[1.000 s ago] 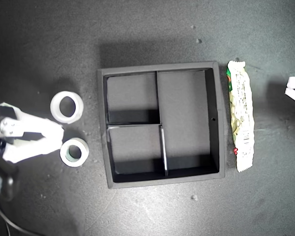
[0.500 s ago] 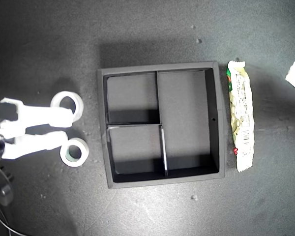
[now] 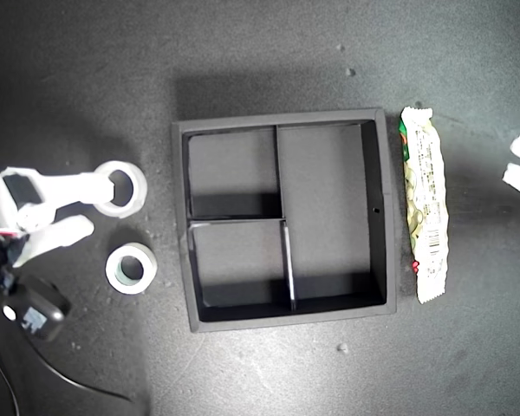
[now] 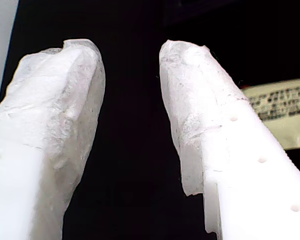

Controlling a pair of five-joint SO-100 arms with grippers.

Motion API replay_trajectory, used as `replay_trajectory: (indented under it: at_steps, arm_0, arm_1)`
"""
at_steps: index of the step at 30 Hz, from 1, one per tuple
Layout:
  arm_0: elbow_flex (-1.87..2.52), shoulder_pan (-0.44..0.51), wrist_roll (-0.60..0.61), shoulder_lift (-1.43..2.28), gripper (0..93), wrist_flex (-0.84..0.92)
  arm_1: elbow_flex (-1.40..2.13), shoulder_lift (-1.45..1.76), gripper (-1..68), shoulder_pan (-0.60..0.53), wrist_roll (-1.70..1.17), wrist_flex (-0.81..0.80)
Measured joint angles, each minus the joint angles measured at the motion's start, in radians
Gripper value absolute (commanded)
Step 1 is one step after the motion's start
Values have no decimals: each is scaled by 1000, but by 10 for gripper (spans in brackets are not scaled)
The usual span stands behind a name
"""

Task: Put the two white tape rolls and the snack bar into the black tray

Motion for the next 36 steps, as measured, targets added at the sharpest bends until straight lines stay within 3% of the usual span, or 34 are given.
replay_trajectory:
  at_steps: [18,25,27,36]
  arm_0:
    - [-176,-8,38,-494,155,-155]
    - [-354,-78,38,-802,6,-156]
    - [-390,-97,38,-844,1,-140]
    - [-459,-169,58,-838,1,2]
  arm_1:
    - [9,0,73,-54,35,32]
    - [-20,0,147,-75,35,48]
    - [-44,-2,152,-75,35,48]
    - [-288,-175,151,60,149,106]
